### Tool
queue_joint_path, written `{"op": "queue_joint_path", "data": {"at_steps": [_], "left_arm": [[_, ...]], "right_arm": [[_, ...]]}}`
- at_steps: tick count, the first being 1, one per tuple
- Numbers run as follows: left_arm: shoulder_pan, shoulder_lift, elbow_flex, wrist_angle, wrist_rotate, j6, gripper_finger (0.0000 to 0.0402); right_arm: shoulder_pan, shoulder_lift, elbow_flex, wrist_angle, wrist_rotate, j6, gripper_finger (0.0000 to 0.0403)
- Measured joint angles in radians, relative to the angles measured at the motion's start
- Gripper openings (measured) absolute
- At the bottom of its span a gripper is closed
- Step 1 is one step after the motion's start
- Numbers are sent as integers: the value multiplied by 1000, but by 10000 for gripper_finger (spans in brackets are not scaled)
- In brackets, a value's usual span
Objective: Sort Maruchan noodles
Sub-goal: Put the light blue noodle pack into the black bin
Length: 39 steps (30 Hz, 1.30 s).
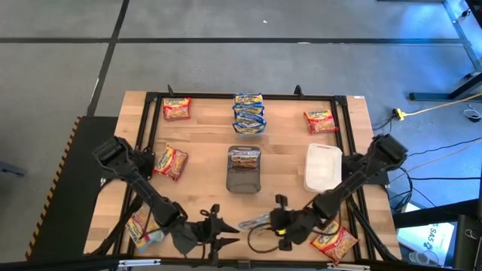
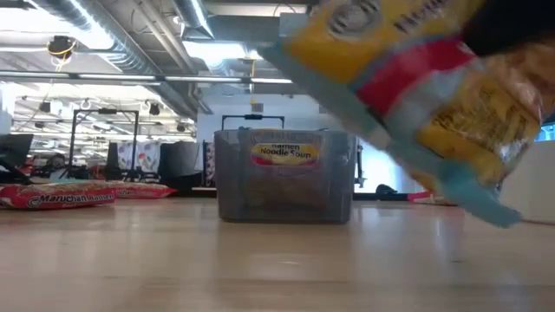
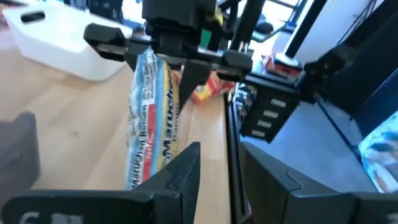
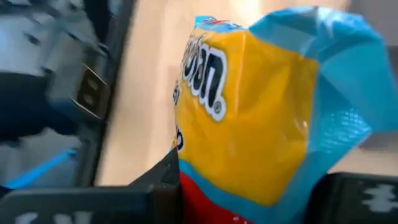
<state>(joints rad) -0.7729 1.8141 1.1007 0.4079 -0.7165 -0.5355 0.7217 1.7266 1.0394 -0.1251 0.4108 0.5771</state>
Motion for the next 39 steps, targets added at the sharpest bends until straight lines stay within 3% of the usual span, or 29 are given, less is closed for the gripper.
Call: {"op": "queue_joint_path", "data": {"at_steps": [7,18,22,31,39], "left_arm": [[89,0,0,54,26,-28,122],[254,7,0,45,188,-116,252],[272,18,1,27,257,-87,269],[247,85,0,49,226,-54,267],[247,89,0,133,221,34,267]], "right_arm": [[81,-96,-87,-64,104,46,102],[165,-330,-303,-59,249,234,105],[190,-389,-317,-39,327,240,110],[123,-360,-316,252,391,34,113],[45,-288,-316,518,273,-163,114]]}}
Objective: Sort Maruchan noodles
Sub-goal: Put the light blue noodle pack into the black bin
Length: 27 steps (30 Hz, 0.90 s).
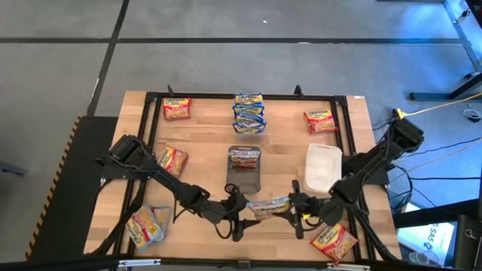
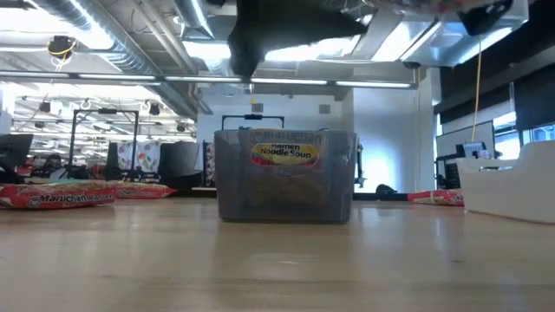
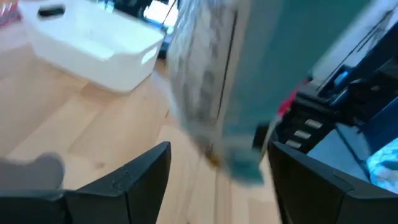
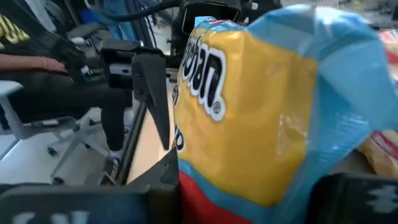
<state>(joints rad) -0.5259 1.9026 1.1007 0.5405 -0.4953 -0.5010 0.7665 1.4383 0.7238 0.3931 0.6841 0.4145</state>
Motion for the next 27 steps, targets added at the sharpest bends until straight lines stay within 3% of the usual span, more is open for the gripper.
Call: {"op": "queue_joint_path", "data": {"at_steps": [13,24,27], "left_arm": [[24,-1,0,121,-15,93,262],[24,-1,0,125,-39,114,163],[21,-1,0,124,-37,114,146]], "right_arm": [[-82,65,2,218,-87,-116,115],[-108,73,2,233,-136,-144,116],[-108,72,2,234,-137,-159,134]]}}
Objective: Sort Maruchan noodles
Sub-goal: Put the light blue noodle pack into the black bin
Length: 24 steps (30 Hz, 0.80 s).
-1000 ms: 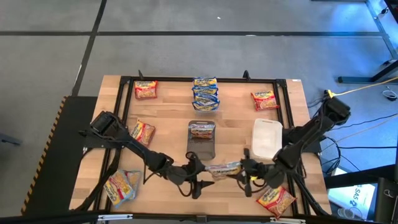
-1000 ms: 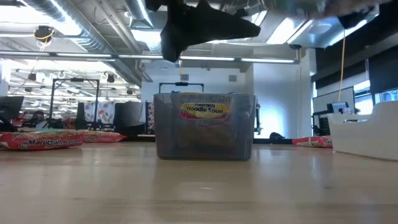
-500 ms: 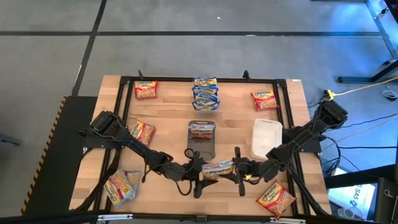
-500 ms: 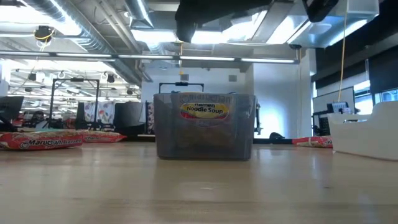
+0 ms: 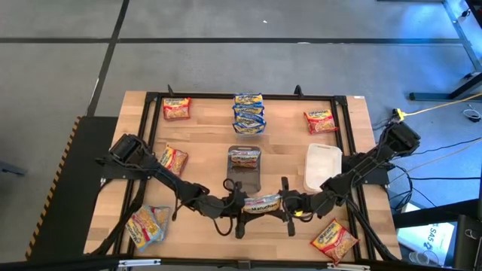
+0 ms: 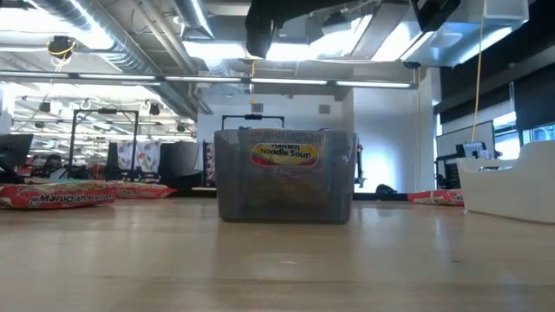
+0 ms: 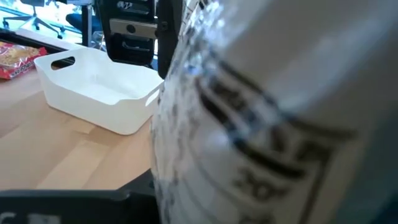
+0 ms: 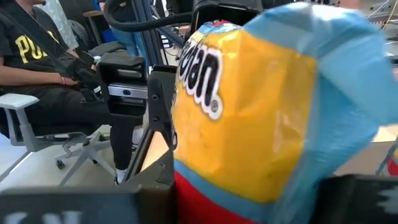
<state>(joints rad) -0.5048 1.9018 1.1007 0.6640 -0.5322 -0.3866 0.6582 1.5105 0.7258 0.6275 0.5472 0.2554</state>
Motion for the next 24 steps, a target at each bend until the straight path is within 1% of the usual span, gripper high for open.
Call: {"op": "queue_joint_path", "data": {"at_steps": [2,5,8,12,15,18,21,24], "left_arm": [[-4,0,0,-12,-2,0,142],[-7,0,0,-41,-2,0,142],[-15,0,0,-61,-4,-1,141],[-34,0,0,-109,-3,-15,141],[-46,0,0,-163,0,-38,141],[-54,0,0,-225,1,-77,141],[-55,0,0,-291,4,-125,140],[-55,0,0,-342,31,-162,140]], "right_arm": [[1,-3,0,-1,-7,0,159],[2,-26,2,-25,-11,-6,208],[2,-83,2,-155,-59,1,254],[2,-192,2,-357,-98,83,293],[2,-275,2,-477,-117,120,305],[2,-338,2,-544,-146,138,307],[2,-371,2,-551,-156,138,307],[1,-373,11,-544,-175,129,307]]}}
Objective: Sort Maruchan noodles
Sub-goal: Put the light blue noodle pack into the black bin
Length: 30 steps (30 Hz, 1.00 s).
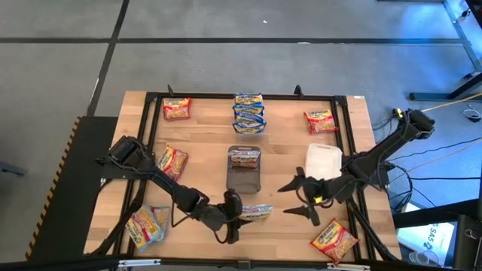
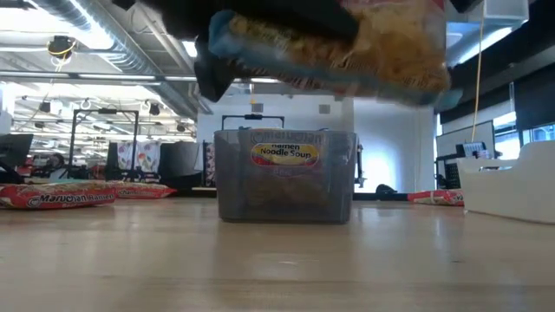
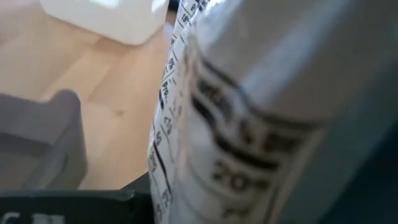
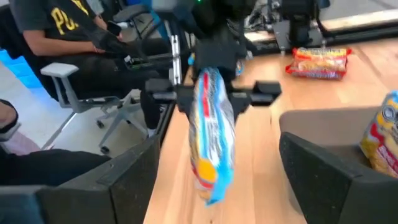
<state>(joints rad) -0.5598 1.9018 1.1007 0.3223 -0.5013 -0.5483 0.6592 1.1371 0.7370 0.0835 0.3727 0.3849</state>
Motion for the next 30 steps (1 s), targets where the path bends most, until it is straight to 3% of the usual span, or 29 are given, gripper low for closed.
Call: {"op": "queue_joint_path", "data": {"at_steps": [8,17,24,30], "left_arm": [[0,0,0,0,18,-11,140],[5,0,0,-1,19,0,140],[5,0,0,0,15,0,140],[5,0,0,1,14,-7,140]], "right_arm": [[-34,105,164,-85,-66,-99,307],[-94,338,476,-496,-167,-104,307],[-164,503,627,-576,-237,-47,307],[-205,565,653,-567,-347,-15,307]]}}
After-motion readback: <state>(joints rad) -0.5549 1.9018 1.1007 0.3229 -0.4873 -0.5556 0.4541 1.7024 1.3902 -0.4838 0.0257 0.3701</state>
